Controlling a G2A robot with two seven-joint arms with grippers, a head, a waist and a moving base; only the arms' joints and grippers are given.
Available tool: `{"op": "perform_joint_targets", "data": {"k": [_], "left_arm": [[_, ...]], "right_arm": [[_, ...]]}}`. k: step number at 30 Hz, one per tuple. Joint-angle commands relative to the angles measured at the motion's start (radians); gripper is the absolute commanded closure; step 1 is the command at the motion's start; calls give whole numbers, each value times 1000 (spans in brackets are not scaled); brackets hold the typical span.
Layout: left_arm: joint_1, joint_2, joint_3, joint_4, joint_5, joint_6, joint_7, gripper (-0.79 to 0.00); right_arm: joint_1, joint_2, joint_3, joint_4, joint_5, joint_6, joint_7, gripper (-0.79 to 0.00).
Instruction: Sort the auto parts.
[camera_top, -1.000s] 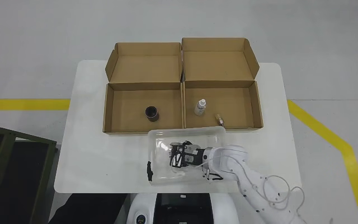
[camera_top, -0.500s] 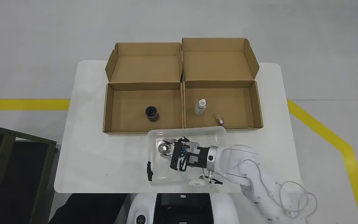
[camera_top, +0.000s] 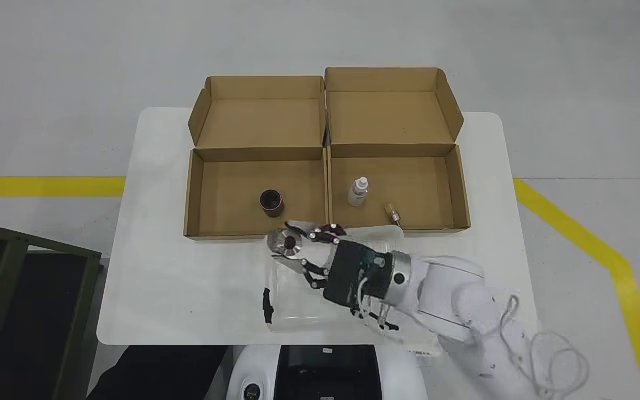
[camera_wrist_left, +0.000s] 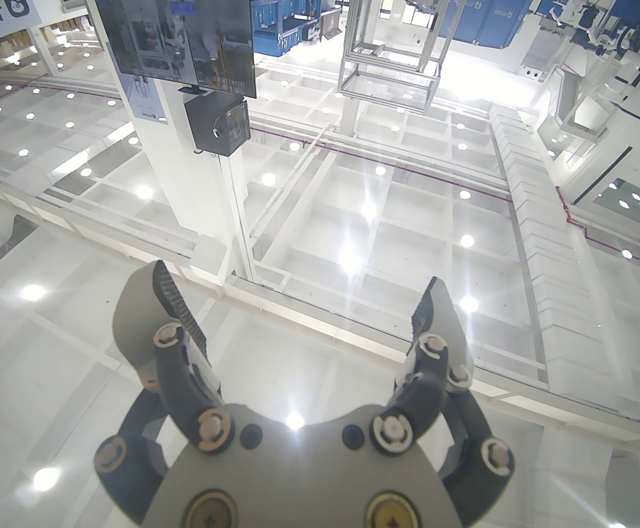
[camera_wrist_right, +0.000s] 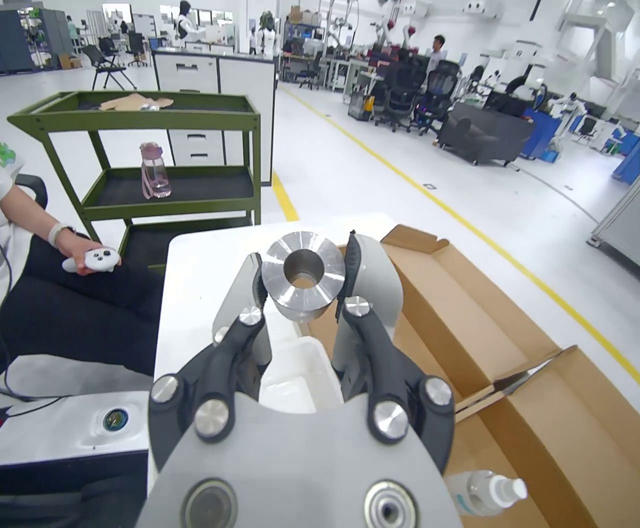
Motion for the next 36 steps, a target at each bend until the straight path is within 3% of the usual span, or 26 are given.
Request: {"op": "perform_joint_targets", "data": {"k": [1,16,28,36], "left_arm": [[0,0,0,0,0,0,0,-785],[0,0,0,0,0,0,0,-785],[0,0,0,0,0,0,0,-785],[0,0,0,0,0,0,0,-785]], "right_arm": [[-2,1,13,-24,14,5,-16,0],[2,9,133,-134,118,-6,-148,0],[21,17,232,-116,160,-35,-217,0],[18,25,267,-85,192,-89,-189,0]]}}
